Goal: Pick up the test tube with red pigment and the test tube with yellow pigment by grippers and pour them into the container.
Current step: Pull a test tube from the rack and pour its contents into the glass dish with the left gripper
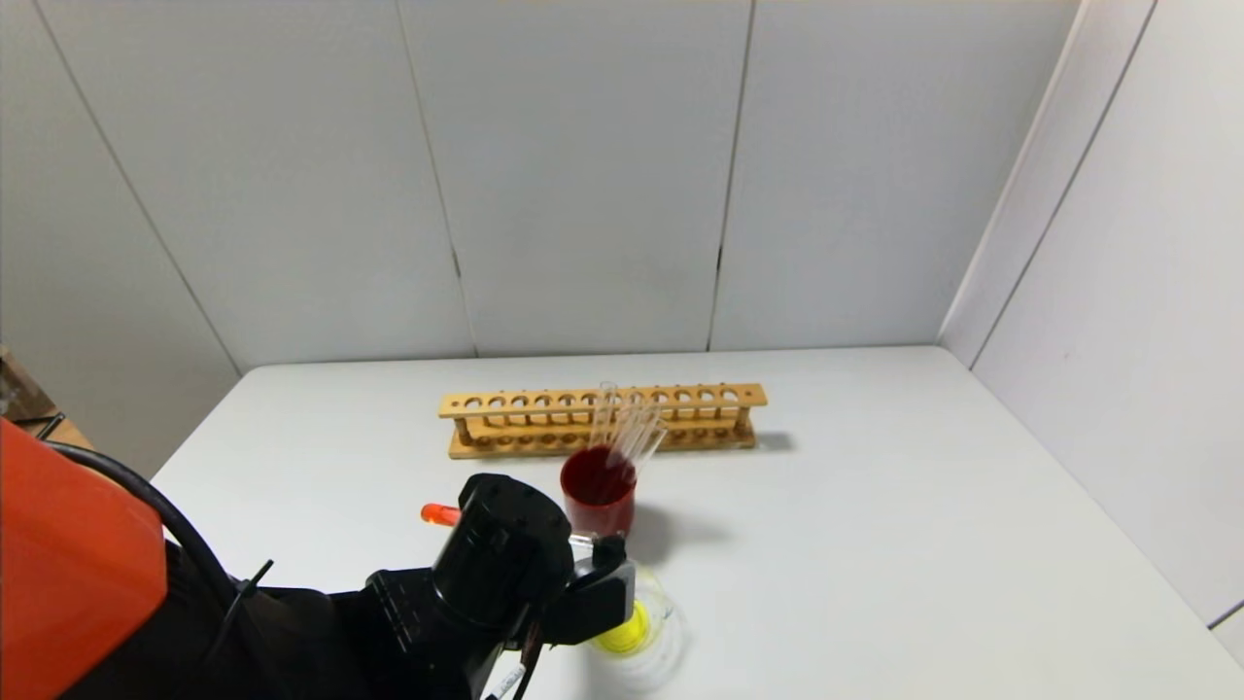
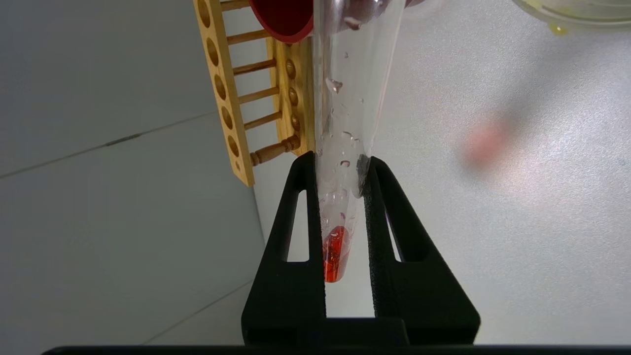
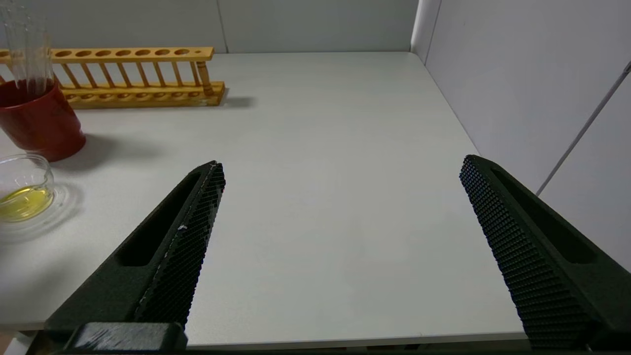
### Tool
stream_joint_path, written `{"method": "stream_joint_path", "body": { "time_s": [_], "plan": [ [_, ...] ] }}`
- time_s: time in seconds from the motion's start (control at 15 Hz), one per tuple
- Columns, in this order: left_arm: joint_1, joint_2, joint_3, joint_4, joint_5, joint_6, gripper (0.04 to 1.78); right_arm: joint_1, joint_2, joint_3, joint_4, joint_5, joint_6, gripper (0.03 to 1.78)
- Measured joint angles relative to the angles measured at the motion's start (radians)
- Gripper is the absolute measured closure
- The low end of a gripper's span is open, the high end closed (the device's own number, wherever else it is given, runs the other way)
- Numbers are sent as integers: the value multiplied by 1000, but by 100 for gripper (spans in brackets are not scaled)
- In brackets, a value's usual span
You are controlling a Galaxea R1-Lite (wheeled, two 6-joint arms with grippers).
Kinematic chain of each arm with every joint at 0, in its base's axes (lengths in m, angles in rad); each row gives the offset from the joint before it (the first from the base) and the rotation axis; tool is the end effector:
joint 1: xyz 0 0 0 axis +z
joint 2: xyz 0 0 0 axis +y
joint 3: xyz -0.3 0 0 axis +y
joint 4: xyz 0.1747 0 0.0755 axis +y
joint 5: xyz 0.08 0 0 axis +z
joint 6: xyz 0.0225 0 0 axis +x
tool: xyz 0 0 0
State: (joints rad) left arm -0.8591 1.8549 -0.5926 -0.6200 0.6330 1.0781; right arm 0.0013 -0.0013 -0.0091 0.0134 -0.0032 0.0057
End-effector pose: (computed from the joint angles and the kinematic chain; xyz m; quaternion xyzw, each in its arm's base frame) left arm 0.1980 -0.2091 0.0857 0.6678 0.1440 -0.2109 0.6991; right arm -0.0236 -0.0001 0.0766 0.0028 0.0015 -0.0010 1.0000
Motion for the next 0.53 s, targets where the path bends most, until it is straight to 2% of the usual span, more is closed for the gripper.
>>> {"method": "stream_joint_path", "body": {
  "time_s": [0.53],
  "plan": [
    [-1, 22, -45, 0, 13, 119, 152, 0, 0, 0, 0, 0, 0, 7]
  ]
}}
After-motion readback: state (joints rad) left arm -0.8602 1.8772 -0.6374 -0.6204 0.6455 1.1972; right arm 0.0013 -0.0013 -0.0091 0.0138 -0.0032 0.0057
